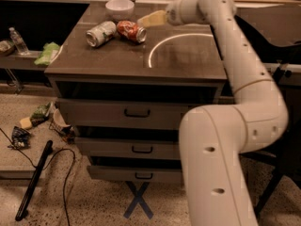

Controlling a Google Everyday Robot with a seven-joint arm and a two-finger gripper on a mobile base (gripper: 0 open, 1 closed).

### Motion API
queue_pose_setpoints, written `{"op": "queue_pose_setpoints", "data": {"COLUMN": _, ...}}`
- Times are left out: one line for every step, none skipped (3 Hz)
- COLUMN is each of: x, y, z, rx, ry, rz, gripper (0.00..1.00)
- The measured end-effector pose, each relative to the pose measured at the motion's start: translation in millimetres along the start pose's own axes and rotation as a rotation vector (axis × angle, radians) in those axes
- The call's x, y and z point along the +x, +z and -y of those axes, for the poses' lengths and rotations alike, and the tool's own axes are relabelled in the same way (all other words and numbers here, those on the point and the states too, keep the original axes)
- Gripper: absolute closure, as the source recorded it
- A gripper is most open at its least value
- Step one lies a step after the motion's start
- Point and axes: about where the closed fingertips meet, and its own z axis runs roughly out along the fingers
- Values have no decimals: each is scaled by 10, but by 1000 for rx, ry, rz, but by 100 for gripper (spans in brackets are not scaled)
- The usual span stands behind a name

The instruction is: Move coke can near 7up can

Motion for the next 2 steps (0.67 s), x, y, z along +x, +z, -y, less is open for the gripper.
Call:
{"op": "queue_pose_setpoints", "data": {"x": -239, "y": -685, "z": 647, "rx": 223, "ry": -14, "rz": 63, "gripper": 0}}
{"op": "queue_pose_setpoints", "data": {"x": -191, "y": -582, "z": 582, "rx": 200, "ry": -9, "rz": 56, "gripper": 0}}
